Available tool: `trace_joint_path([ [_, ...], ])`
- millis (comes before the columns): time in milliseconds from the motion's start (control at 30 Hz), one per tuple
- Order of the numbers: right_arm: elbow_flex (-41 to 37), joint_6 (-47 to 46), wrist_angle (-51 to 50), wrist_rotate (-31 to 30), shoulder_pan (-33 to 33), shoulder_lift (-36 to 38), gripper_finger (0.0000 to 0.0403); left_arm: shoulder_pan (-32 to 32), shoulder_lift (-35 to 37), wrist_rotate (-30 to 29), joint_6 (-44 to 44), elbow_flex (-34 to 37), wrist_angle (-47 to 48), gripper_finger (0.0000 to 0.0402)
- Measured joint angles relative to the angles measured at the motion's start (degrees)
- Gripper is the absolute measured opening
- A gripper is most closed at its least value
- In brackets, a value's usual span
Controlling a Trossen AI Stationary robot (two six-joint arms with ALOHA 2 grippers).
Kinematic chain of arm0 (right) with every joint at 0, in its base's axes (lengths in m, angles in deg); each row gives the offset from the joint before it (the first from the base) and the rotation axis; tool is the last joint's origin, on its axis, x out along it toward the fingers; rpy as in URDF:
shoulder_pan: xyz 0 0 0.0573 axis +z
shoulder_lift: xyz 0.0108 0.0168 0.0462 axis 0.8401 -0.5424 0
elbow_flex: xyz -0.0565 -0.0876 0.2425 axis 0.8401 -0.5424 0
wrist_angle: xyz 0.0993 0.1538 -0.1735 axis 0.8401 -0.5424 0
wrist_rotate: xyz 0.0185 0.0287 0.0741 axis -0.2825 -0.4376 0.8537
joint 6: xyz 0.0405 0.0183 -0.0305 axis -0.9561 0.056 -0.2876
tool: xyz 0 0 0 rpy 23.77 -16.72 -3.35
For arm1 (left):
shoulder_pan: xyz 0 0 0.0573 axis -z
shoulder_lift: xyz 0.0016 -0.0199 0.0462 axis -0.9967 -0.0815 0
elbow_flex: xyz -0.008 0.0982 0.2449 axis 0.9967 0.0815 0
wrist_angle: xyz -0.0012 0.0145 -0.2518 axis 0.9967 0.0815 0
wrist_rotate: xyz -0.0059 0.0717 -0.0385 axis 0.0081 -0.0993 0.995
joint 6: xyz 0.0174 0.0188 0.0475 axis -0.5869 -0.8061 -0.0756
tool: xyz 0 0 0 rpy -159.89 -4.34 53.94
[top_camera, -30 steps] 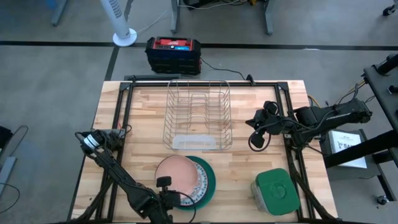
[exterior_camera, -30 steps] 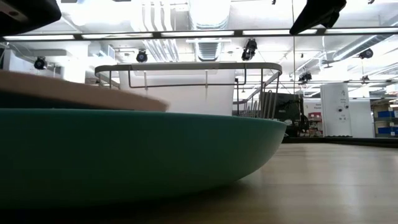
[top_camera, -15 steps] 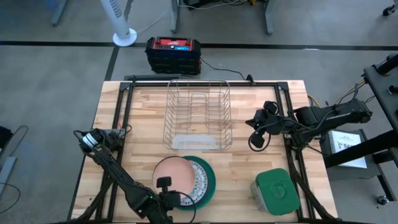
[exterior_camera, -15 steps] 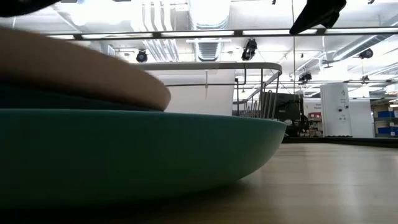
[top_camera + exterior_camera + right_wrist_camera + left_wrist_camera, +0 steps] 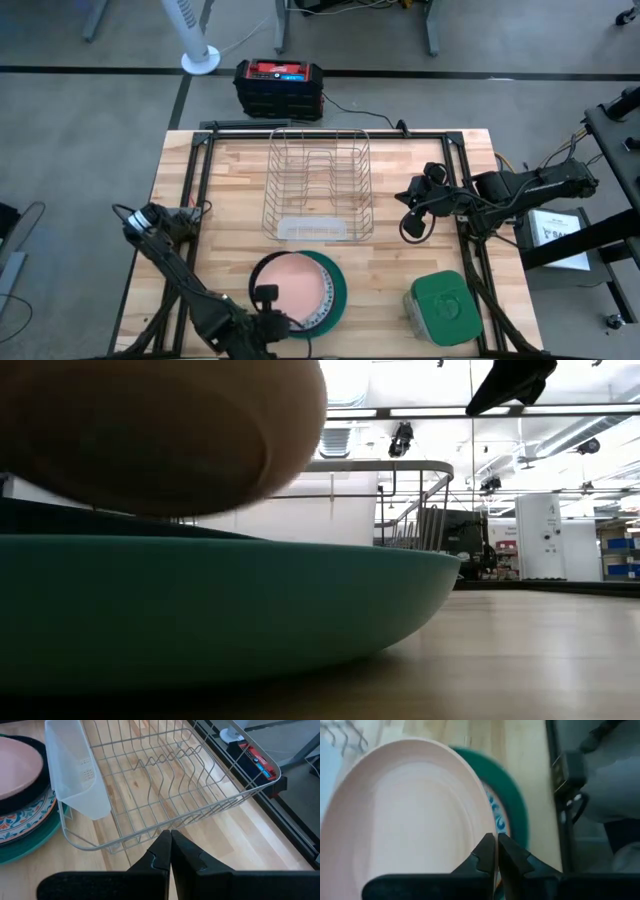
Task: Sort dishes
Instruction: Put the pink plate in the dishwasher rack
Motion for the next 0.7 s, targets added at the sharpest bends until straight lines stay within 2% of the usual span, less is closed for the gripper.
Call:
trace_joint_path([
  [200,0.0,0.0,0.0,0.0,0.0,0.0,0.0000,1.7,0.4,-0.7,-4.6,-6.7,0.7,0.0001],
  [467,0.0,0.0,0.0,0.0,0.0,0.0,0.0000,5.6,0.6,-14.2,-14.3,-17.5,7.8,0.0001],
  [700,0.0,0.0,0.2,0.0,0.0,0.0,0.0000,5.5,0.7,-20.0,-23.7,-24.2,12.7,0.0001],
])
